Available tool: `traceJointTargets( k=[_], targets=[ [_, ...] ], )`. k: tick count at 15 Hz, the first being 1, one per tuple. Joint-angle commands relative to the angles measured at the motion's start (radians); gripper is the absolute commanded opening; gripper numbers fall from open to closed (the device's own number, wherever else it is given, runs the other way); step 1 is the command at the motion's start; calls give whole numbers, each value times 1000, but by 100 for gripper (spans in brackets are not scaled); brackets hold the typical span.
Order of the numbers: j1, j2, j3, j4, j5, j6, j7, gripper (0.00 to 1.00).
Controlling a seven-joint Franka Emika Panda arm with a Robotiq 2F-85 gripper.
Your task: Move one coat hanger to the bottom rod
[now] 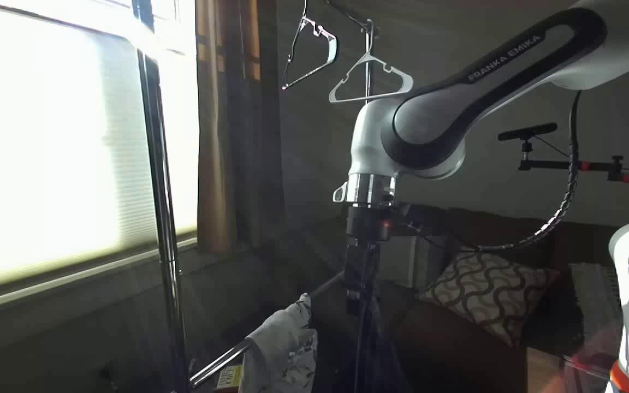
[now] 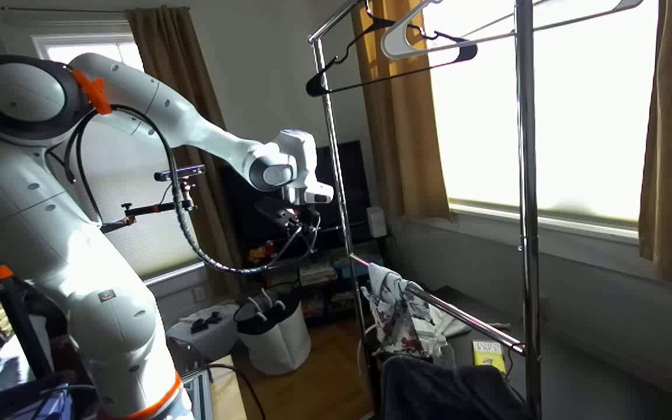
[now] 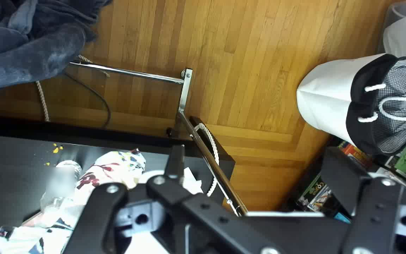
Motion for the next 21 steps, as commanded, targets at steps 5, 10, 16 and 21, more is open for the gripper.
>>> traceJointTargets(
  k=[5, 10, 16, 21],
  targets=[
    [-20, 0, 19, 2, 6, -4, -4, 100],
    [-49, -130, 15, -53, -21, 26, 27, 100],
    [-122, -436, -4, -105, -37, 55, 91, 100],
    [-205, -582, 15, -95, -67, 112, 209, 100]
  ],
)
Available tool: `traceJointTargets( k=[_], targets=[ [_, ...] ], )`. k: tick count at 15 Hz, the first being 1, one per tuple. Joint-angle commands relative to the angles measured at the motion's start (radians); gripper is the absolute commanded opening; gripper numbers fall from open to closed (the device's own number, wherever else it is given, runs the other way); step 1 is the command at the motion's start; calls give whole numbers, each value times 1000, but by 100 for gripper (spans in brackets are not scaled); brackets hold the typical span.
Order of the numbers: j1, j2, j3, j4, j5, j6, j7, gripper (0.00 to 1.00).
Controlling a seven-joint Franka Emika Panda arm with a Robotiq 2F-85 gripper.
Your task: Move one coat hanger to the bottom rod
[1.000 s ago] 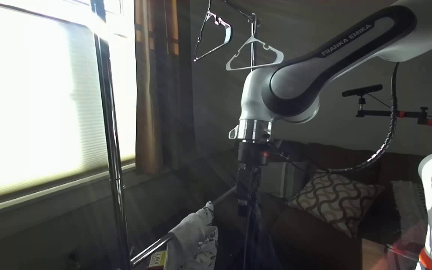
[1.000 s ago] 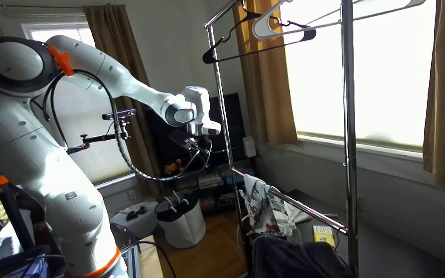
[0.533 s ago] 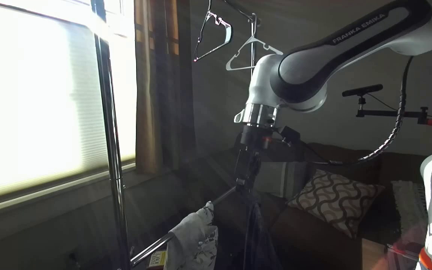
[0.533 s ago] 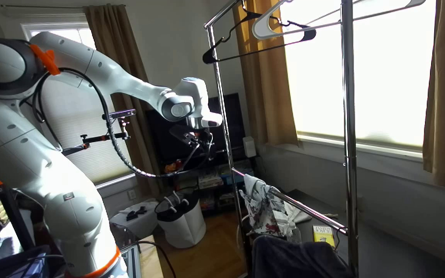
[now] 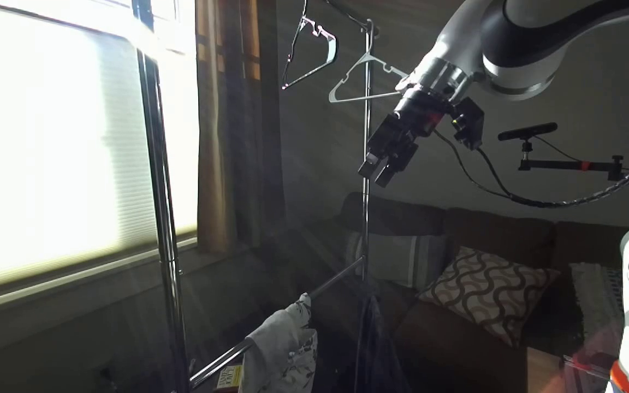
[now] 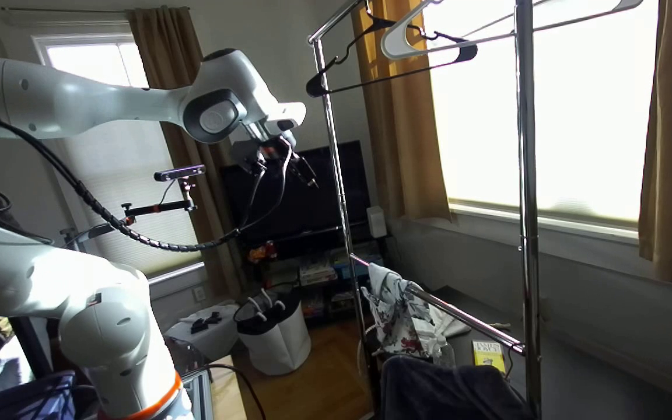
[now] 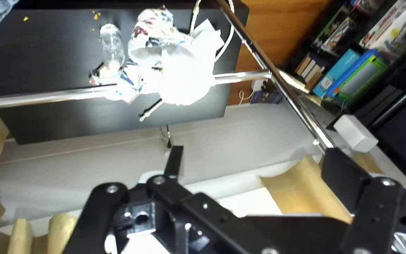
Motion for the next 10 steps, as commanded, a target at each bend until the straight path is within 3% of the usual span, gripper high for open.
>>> traceJointTargets(
  k=[1, 3, 4, 6, 8, 10],
  targets=[
    [-71, -111, 23, -44, -49, 68, 117, 100],
    [-121, -126, 56, -52, -87, 116, 184, 100],
    [-58, -84, 3, -5, -62, 67, 122, 100],
    [-87, -98, 21, -15, -84, 90, 157, 100],
    [-107, -89, 28, -13, -31, 212, 237, 100],
    [-145, -100, 19, 18, -56, 277, 273, 100]
  ],
)
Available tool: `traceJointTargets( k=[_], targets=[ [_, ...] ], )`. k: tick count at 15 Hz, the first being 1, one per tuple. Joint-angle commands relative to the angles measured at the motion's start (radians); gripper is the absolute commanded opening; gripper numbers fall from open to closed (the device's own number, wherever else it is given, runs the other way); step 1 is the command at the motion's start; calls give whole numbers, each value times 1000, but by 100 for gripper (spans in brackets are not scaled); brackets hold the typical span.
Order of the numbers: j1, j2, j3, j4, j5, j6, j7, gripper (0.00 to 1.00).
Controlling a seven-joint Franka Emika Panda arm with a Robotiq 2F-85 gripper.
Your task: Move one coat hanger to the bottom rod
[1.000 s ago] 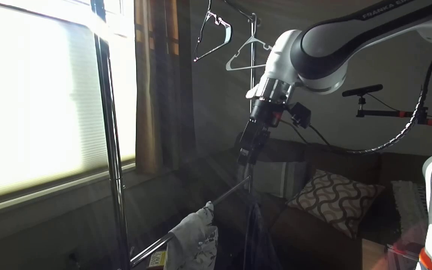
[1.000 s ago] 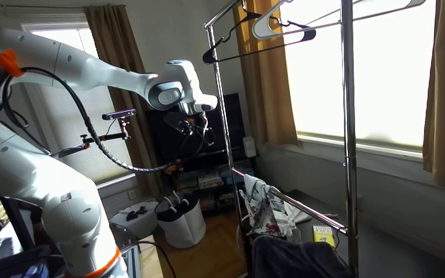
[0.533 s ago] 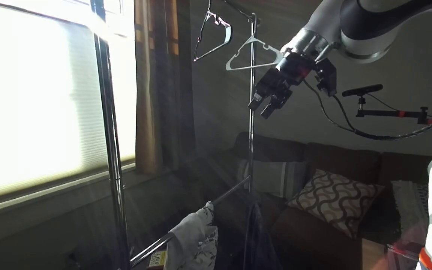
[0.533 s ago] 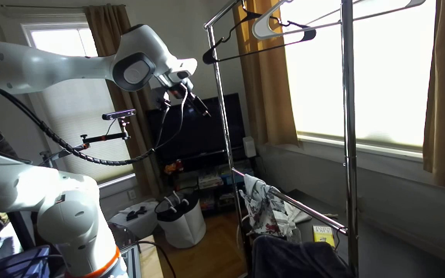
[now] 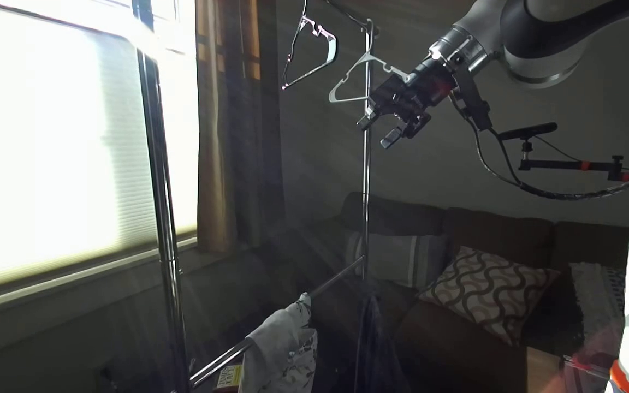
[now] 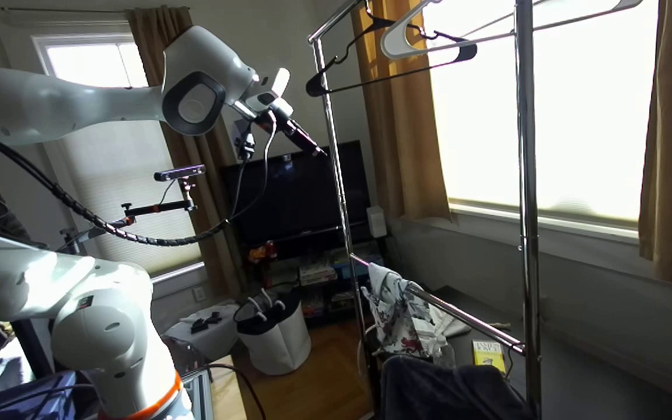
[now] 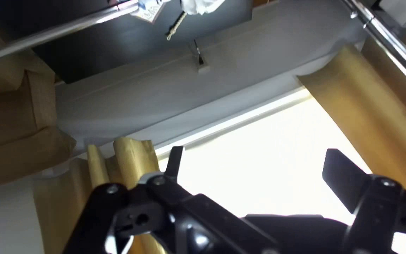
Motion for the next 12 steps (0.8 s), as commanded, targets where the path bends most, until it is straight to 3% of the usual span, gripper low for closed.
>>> traceJointTargets(
  k=[1, 7, 10, 11, 12],
  targets=[
    [-56, -12, -15, 50, -13, 98, 78, 100],
    [-202, -5, 13, 139, -47, 327, 175, 100],
    [-324, -5, 48, 173, -76, 411, 241, 100],
    [-232, -1, 5, 161, -60, 378, 184, 100],
    [-252, 0, 9, 168, -63, 383, 190, 100]
  ],
)
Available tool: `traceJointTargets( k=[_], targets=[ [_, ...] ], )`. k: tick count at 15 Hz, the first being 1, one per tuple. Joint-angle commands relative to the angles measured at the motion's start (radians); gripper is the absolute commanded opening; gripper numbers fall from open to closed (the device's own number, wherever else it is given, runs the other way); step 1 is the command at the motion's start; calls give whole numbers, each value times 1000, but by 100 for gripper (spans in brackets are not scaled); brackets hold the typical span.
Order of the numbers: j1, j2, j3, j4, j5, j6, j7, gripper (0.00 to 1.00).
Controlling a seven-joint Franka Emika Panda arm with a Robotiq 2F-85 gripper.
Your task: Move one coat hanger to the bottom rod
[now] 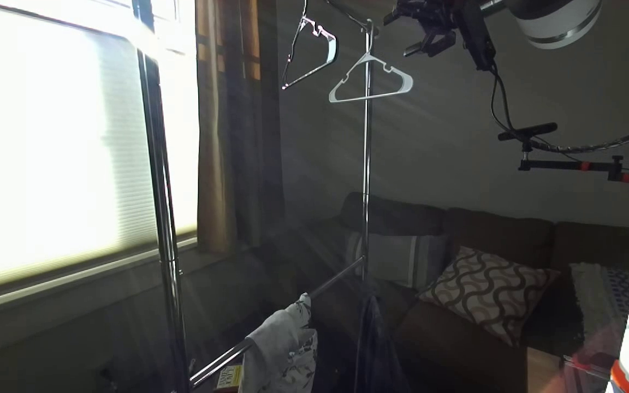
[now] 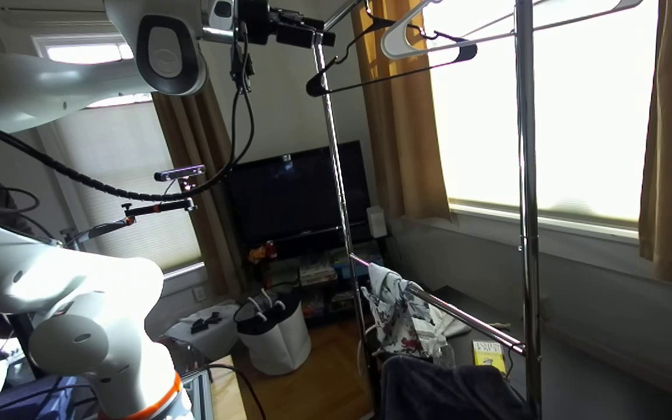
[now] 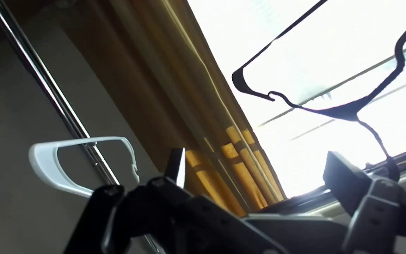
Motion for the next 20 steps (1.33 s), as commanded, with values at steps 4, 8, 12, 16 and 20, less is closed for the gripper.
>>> traceJointTargets(
  k=[4, 8, 12, 16, 20],
  targets=[
    [1, 16, 14, -2, -15, 16, 21, 100],
    [-133, 23, 68, 50, -102, 38, 20, 100],
    [-281, 70, 60, 130, -234, 37, -30, 100],
    [-363, 160, 33, 195, -358, 15, -123, 100],
    [-339, 249, 67, 181, -450, -8, -193, 100]
  ],
)
